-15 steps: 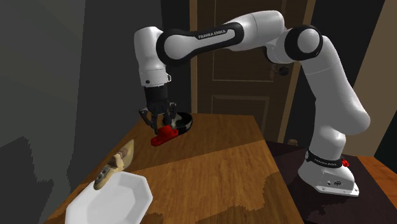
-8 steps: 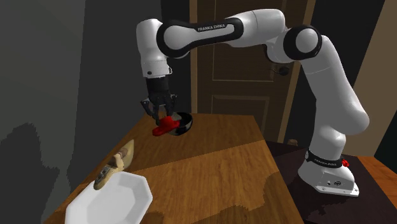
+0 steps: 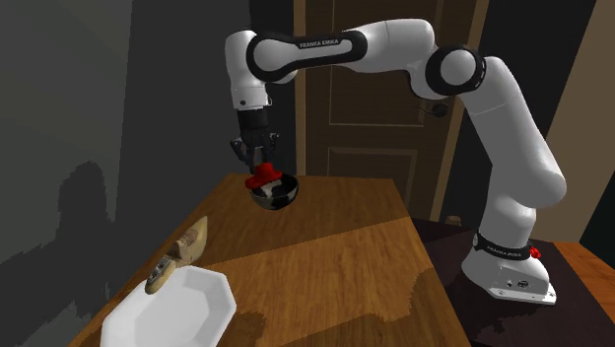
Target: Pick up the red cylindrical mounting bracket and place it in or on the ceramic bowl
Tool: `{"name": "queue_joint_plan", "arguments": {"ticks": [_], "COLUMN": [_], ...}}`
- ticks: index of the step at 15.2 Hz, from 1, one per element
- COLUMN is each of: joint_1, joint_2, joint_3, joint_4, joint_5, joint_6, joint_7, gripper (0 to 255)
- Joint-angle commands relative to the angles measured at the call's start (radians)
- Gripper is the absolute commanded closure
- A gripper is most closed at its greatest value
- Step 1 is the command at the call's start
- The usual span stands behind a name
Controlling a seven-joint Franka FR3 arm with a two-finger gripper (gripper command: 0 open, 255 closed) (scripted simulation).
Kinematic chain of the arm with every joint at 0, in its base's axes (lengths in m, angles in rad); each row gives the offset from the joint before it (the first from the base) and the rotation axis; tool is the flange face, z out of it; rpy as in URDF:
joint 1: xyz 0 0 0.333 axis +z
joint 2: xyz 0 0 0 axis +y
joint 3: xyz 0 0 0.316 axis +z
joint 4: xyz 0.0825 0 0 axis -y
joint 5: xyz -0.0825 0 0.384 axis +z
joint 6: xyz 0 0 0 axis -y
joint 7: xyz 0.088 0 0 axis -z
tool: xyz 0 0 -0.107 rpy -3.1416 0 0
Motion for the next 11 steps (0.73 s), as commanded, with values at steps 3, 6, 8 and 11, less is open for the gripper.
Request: {"name": "queue_joint_plan", "arguments": {"ticks": [3, 6, 8, 11], "joint_1": [-0.047, -0.075, -0.09, -0.094], "joint_2": [0.037, 0.088, 0.135, 0.285], "joint_3": [-0.021, -0.038, -0.049, -0.075], "joint_4": [0.077, 0.171, 0.257, 0.533], "joint_5": [-0.008, -0.019, -0.028, -0.052], "joint_6": [-0.048, -0.095, -0.136, -0.264], "joint_7": [-0.075, -0.128, -0.164, -0.23], "gripper": [255, 255, 255, 255]}}
